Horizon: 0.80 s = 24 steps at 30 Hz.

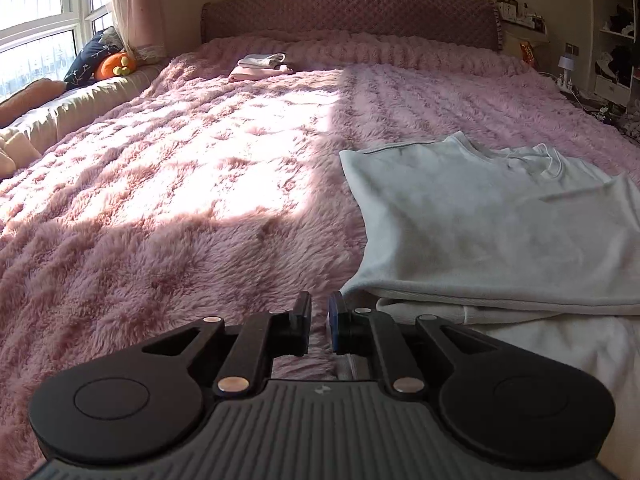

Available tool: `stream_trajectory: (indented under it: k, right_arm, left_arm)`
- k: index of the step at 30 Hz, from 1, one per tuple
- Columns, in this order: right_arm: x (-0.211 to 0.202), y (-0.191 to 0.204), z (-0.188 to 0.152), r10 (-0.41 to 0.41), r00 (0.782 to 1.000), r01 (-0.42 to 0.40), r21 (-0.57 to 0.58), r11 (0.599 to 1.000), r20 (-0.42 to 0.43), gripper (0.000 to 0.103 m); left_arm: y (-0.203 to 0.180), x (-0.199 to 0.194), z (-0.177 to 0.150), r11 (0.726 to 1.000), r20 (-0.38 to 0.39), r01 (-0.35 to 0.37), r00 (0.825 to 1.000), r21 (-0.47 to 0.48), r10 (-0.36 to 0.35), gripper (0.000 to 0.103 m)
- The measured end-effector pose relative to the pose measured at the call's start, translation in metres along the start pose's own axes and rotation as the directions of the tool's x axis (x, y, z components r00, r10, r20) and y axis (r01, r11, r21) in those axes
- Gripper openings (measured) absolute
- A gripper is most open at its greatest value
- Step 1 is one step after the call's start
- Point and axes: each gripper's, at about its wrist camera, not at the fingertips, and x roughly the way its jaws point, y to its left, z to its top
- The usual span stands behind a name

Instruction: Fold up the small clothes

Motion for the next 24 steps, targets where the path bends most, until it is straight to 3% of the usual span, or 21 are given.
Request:
stream_trajectory:
  k: [5,9,11,16,18,20,21,24]
  right_arm:
    - [-0.006,0.022,0.005,0.074,0.996,-0.07,-0.084,0.994,0.053,0.027]
    - [0.007,0.044,0.003,0.095,0.995,-0.087,-0.156,0.984,0.04,0.027]
    - [0.015,0.047,0.0,0.076,0.997,-0.072,-0.176,0.982,0.021,0.027]
    - [0.031,0.034,-0.008,-0.021,1.0,0.017,-0.203,0.979,-0.019,0.026]
    - [0.032,0.025,-0.01,-0.019,0.999,0.014,-0.204,0.979,-0.026,0.025]
    - [0.031,0.023,-0.009,-0.017,0.999,0.01,-0.213,0.977,-0.032,0.025]
    - [0.028,0.024,-0.008,-0.022,0.999,0.013,-0.217,0.976,-0.037,0.025]
    - [0.006,0.023,-0.004,0.02,0.999,-0.028,-0.202,0.979,-0.038,0.037]
  left_arm:
    - [0.001,-0.027,0.018,0.977,0.107,0.141,0.986,-0.157,-0.125,0.012]
    - [-0.016,-0.011,0.026,0.923,0.131,0.291,0.955,-0.251,-0.265,0.022]
    - [-0.023,0.003,0.025,0.904,0.111,0.317,0.948,-0.288,-0.297,0.022]
    - [-0.015,0.047,0.003,0.875,-0.056,0.223,0.961,-0.43,-0.272,0.021]
    - [-0.006,0.055,-0.006,0.86,-0.064,0.222,0.957,-0.459,-0.281,0.012]
    - [0.001,0.055,-0.006,0.84,-0.057,0.24,0.951,-0.486,-0.305,0.012]
    - [0.004,0.049,-0.006,0.826,-0.046,0.25,0.948,-0.504,-0.315,0.016]
    - [0.008,0.025,0.002,0.828,-0.018,0.277,0.945,-0.488,-0.327,0.034]
